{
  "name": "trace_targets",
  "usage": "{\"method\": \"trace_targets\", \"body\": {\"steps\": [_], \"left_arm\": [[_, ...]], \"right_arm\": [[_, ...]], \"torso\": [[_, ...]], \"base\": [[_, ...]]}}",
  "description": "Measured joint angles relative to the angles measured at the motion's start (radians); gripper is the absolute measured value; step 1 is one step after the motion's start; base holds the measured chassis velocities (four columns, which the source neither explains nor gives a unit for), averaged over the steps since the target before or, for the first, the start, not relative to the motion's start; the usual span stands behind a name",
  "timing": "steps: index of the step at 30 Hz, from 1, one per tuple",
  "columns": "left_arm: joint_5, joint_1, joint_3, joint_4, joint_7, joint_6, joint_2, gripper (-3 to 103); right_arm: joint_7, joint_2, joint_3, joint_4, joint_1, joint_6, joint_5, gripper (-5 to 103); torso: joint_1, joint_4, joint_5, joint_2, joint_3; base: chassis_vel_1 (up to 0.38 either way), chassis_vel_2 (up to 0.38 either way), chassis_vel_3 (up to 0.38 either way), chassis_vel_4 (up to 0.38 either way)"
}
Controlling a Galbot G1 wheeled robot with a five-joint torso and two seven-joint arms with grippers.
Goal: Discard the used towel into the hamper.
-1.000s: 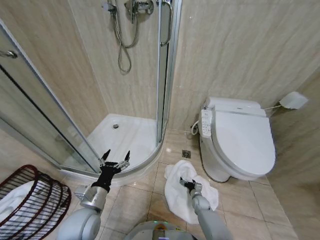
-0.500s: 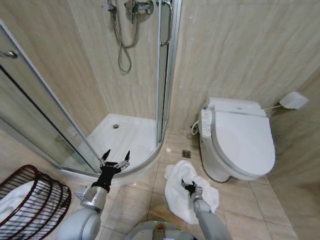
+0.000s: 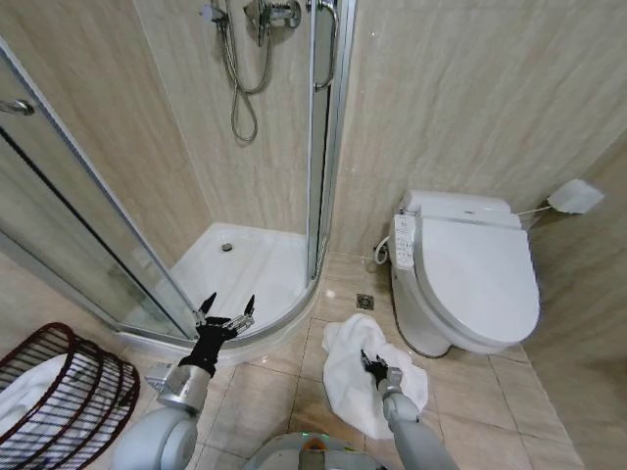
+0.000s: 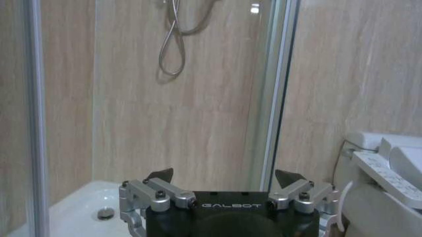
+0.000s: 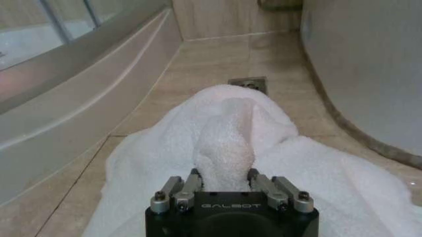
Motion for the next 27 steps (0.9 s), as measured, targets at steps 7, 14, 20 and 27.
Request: {"method": "trace_targets", "body": {"steps": [7,14,20,27], "left_arm": [[0.000,0.000,0.000,0.000,0.000,0.000,0.000,100],[0.000,0.000,0.000,0.000,0.000,0.000,0.000,100],[0.000,0.000,0.000,0.000,0.000,0.000,0.000,100],[0.000,0.000,0.000,0.000,0.000,0.000,0.000,100]], "right_arm": [[-0.019,-0.023,0.033,0.086,-0.053,0.015,0.001,18],[-0.045,-0.055,0.054,0.309,-0.144,0.018,-0.003,10],[-0.044,-0.089,0.089,0.594,-0.250,-0.009,0.023,10],[-0.036,-0.123,0.127,0.822,-0.335,-0.024,0.070,10]], "torso": [[0.000,-0.0001,0.0000,0.000,0.000],[0.000,-0.0001,-0.0001,0.000,0.000],[0.000,0.0000,-0.0002,0.000,0.000],[0.000,-0.0001,-0.0001,0.000,0.000]], "base": [[0.000,0.000,0.000,0.000],[0.000,0.000,0.000,0.000],[0.000,0.000,0.000,0.000],[0.000,0.000,0.000,0.000]]}}
